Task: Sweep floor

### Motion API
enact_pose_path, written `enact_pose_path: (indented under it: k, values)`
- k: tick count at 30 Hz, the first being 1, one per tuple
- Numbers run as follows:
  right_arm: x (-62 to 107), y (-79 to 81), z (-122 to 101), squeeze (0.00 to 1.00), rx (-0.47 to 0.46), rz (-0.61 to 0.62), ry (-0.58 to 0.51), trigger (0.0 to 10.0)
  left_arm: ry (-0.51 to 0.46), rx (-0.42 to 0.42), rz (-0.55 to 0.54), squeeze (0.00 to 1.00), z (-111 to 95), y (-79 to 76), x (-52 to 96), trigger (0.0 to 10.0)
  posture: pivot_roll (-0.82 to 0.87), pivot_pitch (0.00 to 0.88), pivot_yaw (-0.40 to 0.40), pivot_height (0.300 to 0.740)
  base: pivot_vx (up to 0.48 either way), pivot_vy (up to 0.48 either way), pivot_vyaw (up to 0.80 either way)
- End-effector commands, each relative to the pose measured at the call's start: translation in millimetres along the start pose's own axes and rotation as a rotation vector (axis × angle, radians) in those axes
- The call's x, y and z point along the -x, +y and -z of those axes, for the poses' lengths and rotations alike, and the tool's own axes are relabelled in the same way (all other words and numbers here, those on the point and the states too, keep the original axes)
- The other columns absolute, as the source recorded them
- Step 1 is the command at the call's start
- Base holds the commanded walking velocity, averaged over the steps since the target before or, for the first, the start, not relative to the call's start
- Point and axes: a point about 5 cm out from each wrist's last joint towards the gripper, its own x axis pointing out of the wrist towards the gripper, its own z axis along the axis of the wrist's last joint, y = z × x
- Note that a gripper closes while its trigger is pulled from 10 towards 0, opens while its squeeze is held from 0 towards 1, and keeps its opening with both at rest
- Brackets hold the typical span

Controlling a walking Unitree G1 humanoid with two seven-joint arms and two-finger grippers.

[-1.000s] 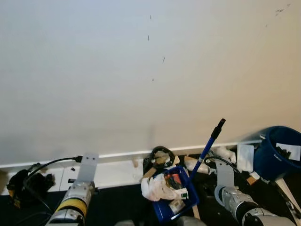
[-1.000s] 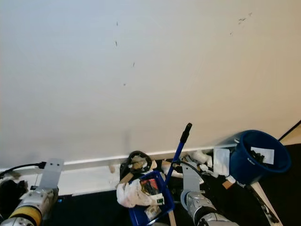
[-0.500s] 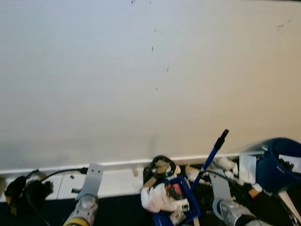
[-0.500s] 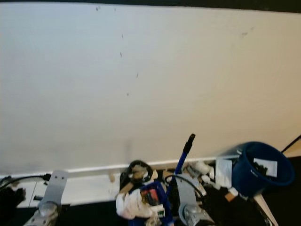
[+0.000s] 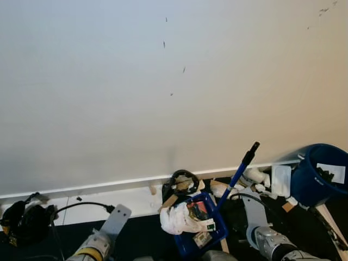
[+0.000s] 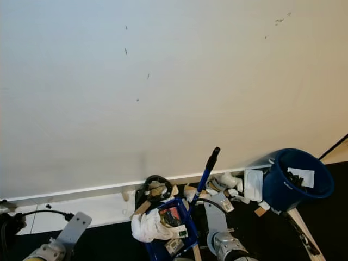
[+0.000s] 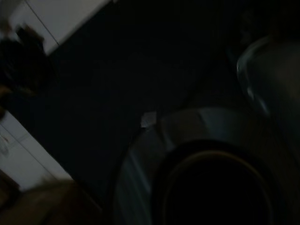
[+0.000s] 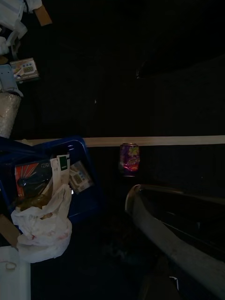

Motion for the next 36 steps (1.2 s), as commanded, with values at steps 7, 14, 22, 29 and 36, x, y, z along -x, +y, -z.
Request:
enact_pose_path:
  k: [7,14,22,29,36]
  values:
    - [0.5,-3.0,7.8,0.00,0.008,0.004,0.016,10.0,0.374,0.064,0.113,0.00,87.5,-11.3,0.6,10.0,0.20,0.000,-0.093,0.740,0.000,0.000,0.00]
    - [0.5,-3.2,6.9,0.00,0.019,0.001,0.015,10.0,0.181,0.295,0.093,0.00,65.6,-15.0,-4.6,10.0,0.20,0.000,-0.097,0.740,0.000,0.000,0.00]
    - [0.2,-2.5,1.2,0.00,0.051,-0.008,0.008,10.0,-0.115,0.537,-0.024,0.00,23.5,-6.4,-5.5,10.0,0.20,0.000,-0.099,0.740,0.000,0.000,0.00]
    - [0.1,-1.8,-1.7,0.00,0.074,-0.014,0.003,10.0,-0.239,0.728,-0.128,0.00,18.5,-4.4,-4.1,10.0,0.17,0.000,-0.095,0.740,0.000,0.000,0.00]
    - [0.3,-3.8,-2.8,0.00,0.103,-0.017,0.004,10.0,-0.354,0.861,-0.192,0.00,13.5,-2.7,-1.1,10.0,0.17,0.000,-0.102,0.740,0.000,0.000,0.00]
